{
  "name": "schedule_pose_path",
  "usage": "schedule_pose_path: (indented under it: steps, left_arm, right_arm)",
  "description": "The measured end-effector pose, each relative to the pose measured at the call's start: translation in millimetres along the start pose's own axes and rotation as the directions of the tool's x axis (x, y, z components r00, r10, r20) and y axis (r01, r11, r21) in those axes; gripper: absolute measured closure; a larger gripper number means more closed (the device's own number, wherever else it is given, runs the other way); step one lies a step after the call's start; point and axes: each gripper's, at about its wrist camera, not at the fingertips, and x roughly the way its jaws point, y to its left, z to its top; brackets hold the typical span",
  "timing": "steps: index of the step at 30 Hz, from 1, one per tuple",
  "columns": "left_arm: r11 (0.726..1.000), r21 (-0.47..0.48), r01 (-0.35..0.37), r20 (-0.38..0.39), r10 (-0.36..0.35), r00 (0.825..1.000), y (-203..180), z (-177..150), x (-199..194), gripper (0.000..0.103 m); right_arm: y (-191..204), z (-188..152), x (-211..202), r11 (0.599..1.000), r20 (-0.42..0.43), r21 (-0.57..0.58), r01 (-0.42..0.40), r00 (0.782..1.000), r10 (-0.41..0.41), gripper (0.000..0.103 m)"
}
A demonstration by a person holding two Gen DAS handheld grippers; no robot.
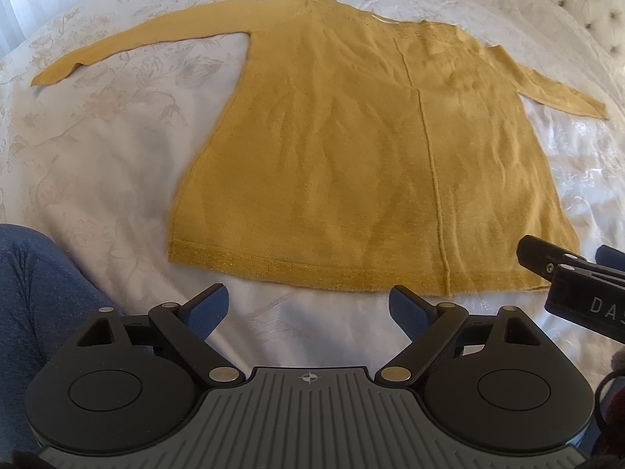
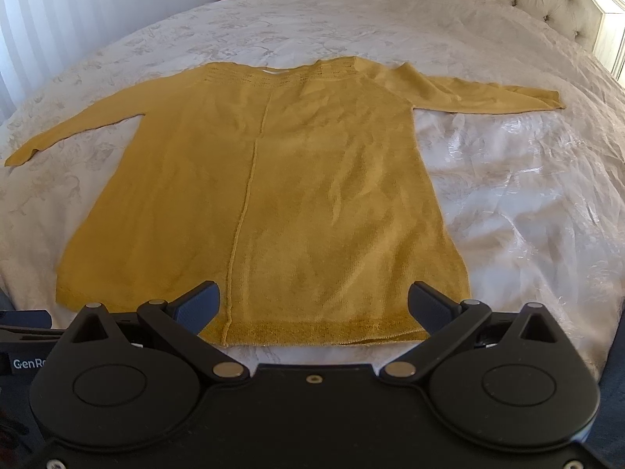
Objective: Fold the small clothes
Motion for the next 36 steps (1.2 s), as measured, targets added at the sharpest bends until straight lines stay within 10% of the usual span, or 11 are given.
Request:
schedule_pose_path:
  steps: [15, 26, 36]
  left_arm:
    - [0.985, -0.099, 0.139, -0.013, -0.141, 0.99, 24, 15, 22, 0.051]
    - [0.974, -0.217, -0.057, 0.235, 0.109, 0.966, 108, 97, 29, 0.05]
    - [0.921, -0.338, -0.191, 0.261, 0.287, 0.922, 237, 189, 64, 0.043]
  right_arm:
    - [5, 22, 24, 0.999, 0.022, -0.013, -0.045, 0.999, 0.046, 0.001]
    - [37, 64, 65, 0.987, 0.112, -0.132, -0.093, 0.988, 0.108, 0.001]
    - [71, 102, 120, 0.981, 0.149, -0.173, -0.09, 0.982, 0.116, 0.001]
